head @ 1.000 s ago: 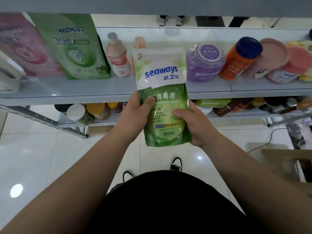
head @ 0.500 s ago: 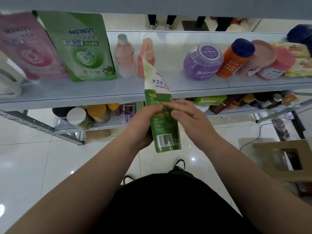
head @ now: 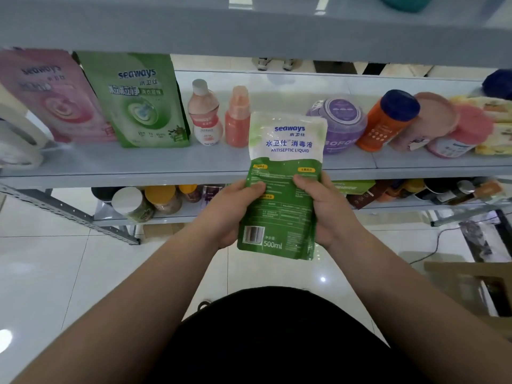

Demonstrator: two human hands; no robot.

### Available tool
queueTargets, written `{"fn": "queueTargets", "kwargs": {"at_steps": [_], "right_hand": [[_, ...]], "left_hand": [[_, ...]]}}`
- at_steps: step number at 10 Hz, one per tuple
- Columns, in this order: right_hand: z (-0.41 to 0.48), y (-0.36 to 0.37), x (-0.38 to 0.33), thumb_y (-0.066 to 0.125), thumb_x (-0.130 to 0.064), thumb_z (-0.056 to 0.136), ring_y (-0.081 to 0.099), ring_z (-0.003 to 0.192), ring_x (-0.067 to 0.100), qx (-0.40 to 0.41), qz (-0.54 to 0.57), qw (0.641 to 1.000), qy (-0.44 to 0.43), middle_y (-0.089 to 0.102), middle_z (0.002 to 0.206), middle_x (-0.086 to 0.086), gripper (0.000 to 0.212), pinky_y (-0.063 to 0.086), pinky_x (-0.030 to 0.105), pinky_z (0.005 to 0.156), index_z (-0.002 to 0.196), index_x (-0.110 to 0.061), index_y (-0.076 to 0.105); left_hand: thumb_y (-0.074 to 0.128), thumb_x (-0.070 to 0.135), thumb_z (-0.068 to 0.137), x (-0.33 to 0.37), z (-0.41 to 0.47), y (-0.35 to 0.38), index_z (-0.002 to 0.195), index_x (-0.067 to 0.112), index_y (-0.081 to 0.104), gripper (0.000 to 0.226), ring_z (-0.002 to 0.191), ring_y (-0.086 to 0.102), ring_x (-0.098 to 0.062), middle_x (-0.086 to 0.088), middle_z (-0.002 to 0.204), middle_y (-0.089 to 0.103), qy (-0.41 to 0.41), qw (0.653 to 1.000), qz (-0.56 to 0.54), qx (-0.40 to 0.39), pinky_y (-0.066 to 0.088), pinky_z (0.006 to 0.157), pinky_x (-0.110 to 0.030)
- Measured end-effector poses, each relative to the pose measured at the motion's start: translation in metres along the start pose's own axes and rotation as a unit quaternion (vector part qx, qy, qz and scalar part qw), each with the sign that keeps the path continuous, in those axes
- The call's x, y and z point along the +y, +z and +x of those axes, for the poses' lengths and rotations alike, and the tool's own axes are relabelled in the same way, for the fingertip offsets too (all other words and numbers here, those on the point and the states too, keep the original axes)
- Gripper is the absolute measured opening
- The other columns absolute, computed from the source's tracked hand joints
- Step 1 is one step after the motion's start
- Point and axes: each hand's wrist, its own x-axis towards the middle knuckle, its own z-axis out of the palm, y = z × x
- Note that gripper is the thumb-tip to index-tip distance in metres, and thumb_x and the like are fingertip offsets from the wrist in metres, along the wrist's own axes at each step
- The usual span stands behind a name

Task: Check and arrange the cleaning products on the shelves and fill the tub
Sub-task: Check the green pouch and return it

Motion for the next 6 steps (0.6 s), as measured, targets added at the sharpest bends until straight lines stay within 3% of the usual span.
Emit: {"fn": "queueTargets", "kwargs": {"at_steps": [1, 2, 3, 4, 5, 6], "right_hand": [[0.007, -0.001, -0.010, 0.057, -0.016, 0.104, 0.076, 0.092, 0.034, -0.005, 0.012, 1.000, -0.008, 0.075, 0.109, 0.017, 0.025, 0.064, 0.050, 0.072, 0.127, -0.010, 0.060], [0.019, -0.007, -0.021, 0.049, -0.038, 0.105, 0.068, 0.118, 0.036, -0.020, 0.032, 0.999, 0.032, 0.071, 0.125, 0.020, 0.044, 0.058, 0.050, 0.093, 0.132, -0.005, 0.062], [0.036, -0.019, -0.031, 0.059, -0.038, 0.101, 0.070, 0.100, 0.023, -0.064, -0.069, 0.995, 0.018, 0.070, 0.116, 0.011, 0.034, 0.059, 0.036, 0.072, 0.118, -0.009, 0.066], [0.036, -0.027, -0.038, 0.079, -0.046, 0.079, 0.059, 0.052, 0.017, -0.091, -0.112, 0.985, 0.099, 0.063, 0.084, 0.007, 0.045, 0.048, 0.023, 0.042, 0.104, -0.011, 0.063], [0.038, -0.036, -0.043, 0.081, -0.046, 0.072, 0.050, 0.041, 0.016, -0.086, -0.097, 0.983, 0.129, 0.061, 0.073, 0.007, 0.053, 0.038, 0.019, 0.036, 0.102, -0.008, 0.061], [0.045, -0.037, -0.051, 0.086, -0.016, 0.076, 0.067, 0.056, 0.026, -0.028, -0.017, 0.998, 0.056, 0.073, 0.089, 0.013, 0.064, 0.049, 0.030, 0.049, 0.128, 0.000, 0.051]], "left_hand": [[0.053, 0.038, 0.099, 0.004, 0.015, 0.018, 0.108, 0.018, 0.067, 0.026, 0.103, 0.071, -0.030, -0.009, 0.110, 0.074, 0.025, 0.987, 0.122, 0.098, 0.056, 0.096, -0.052], [0.041, 0.044, 0.093, 0.006, 0.017, 0.040, 0.096, 0.015, 0.068, 0.039, 0.092, 0.071, -0.026, -0.010, 0.096, 0.073, 0.042, 0.979, 0.139, 0.146, 0.058, 0.090, -0.046], [0.045, 0.028, 0.104, -0.006, 0.016, 0.054, 0.090, 0.007, 0.059, 0.028, 0.052, 0.065, -0.016, -0.004, 0.063, 0.067, -0.063, 0.990, -0.122, 0.018, 0.054, 0.053, -0.021], [0.066, 0.014, 0.090, -0.015, 0.020, 0.069, 0.106, -0.001, 0.051, 0.026, 0.068, 0.063, -0.027, -0.014, 0.080, 0.061, -0.136, 0.936, -0.246, -0.212, 0.053, 0.068, -0.032], [0.082, 0.022, 0.076, -0.009, 0.029, 0.072, 0.104, -0.003, 0.061, 0.043, 0.068, 0.062, -0.025, -0.012, 0.081, 0.061, -0.173, 0.901, -0.249, -0.310, 0.055, 0.073, -0.033], [0.076, 0.043, 0.072, -0.011, 0.028, 0.061, 0.118, -0.003, 0.060, 0.067, 0.080, 0.070, -0.031, -0.020, 0.096, 0.070, -0.156, 0.946, -0.144, -0.245, 0.060, 0.082, -0.047]]}}
